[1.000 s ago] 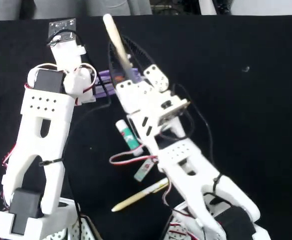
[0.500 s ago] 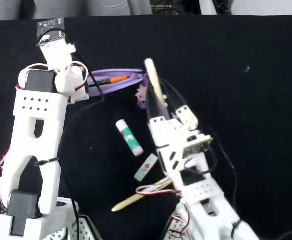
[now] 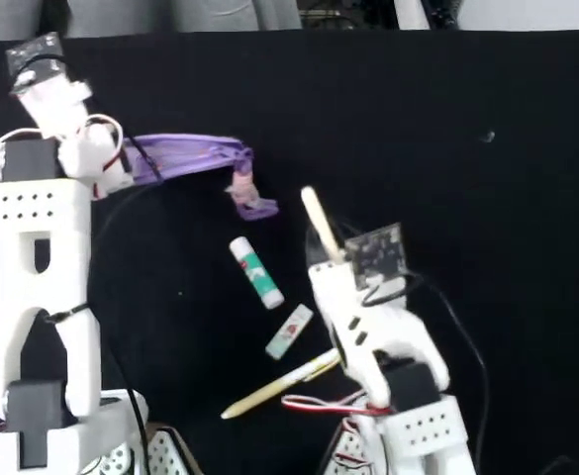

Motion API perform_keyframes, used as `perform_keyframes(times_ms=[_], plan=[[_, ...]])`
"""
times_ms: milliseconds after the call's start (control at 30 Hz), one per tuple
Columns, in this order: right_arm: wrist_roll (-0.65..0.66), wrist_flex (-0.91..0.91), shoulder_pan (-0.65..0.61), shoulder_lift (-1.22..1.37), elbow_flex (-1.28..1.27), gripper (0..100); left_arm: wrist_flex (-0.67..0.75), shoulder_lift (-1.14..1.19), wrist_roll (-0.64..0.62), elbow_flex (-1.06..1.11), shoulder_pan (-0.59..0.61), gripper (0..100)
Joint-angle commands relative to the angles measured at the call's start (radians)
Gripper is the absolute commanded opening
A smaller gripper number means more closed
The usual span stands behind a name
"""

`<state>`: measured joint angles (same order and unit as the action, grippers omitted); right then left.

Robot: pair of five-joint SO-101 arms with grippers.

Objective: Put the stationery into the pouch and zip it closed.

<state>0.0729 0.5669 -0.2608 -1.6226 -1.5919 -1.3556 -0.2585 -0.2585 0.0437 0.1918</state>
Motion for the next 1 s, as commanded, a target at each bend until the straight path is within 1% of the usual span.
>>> perform_keyframes(times_ms=[0,100,267,733,833,967], plan=[[0.106,0.183,0.026,-0.145,-0.002,1.2,0.026,0.014,-0.003,0.013,0.058,3],[0.124,0.18,0.083,-0.173,-0.059,1.2,0.023,0.011,-0.002,0.015,0.061,3],[0.127,0.189,0.126,-0.173,-0.067,1.2,0.018,0.012,0.026,0.015,0.058,3],[0.127,0.209,0.121,-0.163,-0.065,1.5,0.018,0.014,0.026,0.016,0.056,3],[0.127,0.207,0.097,-0.111,-0.01,1.5,0.018,0.014,0.026,0.016,0.054,3],[0.127,0.176,0.072,0.047,0.065,1.5,0.018,0.014,0.026,0.016,0.053,3]])
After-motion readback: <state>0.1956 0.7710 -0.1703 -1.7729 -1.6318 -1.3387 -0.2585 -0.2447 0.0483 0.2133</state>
